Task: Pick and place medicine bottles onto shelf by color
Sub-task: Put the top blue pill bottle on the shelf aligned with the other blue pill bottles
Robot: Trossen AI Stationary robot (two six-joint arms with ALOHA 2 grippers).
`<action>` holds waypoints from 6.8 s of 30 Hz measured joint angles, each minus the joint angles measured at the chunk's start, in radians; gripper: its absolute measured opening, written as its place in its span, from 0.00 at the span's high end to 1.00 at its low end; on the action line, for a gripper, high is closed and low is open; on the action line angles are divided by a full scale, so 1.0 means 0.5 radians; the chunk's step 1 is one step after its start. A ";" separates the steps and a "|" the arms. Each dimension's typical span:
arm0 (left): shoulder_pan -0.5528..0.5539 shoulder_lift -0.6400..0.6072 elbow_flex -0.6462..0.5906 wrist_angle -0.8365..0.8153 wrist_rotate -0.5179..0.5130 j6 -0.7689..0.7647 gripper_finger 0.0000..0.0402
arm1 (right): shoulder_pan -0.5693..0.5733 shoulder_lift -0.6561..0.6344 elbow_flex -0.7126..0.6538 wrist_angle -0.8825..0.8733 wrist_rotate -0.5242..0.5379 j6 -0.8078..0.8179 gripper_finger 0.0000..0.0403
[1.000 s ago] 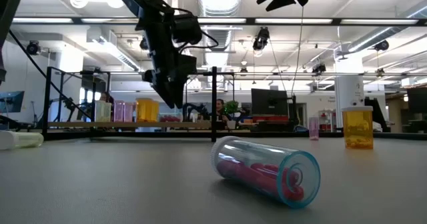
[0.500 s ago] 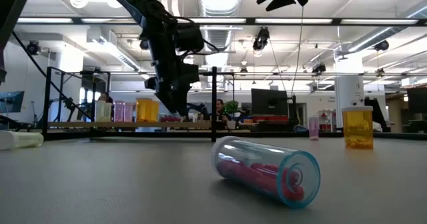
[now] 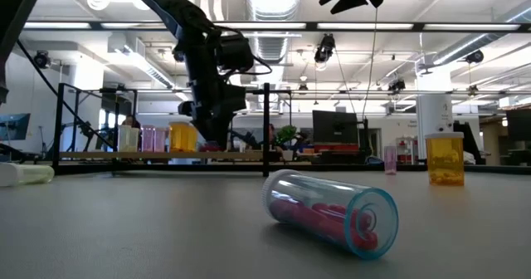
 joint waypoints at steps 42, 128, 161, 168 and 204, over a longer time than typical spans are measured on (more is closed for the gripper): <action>-0.349 -0.602 -1.561 3.106 -0.768 -0.002 0.80 | 0.000 0.000 0.001 0.000 -0.001 0.000 0.42; -0.410 0.271 -1.767 4.348 -0.927 0.297 0.74 | -0.001 0.000 0.000 0.000 0.000 0.000 0.42; -0.340 0.271 -1.737 4.262 -1.047 0.311 0.72 | -0.001 0.000 0.000 0.000 0.000 0.000 0.42; -0.355 0.271 -1.741 4.236 -1.044 0.222 0.72 | -0.001 0.000 0.000 0.000 -0.001 0.000 0.42; -0.374 -0.234 -1.737 4.125 -1.026 0.517 0.66 | 0.000 0.000 0.000 0.000 -0.001 0.000 0.42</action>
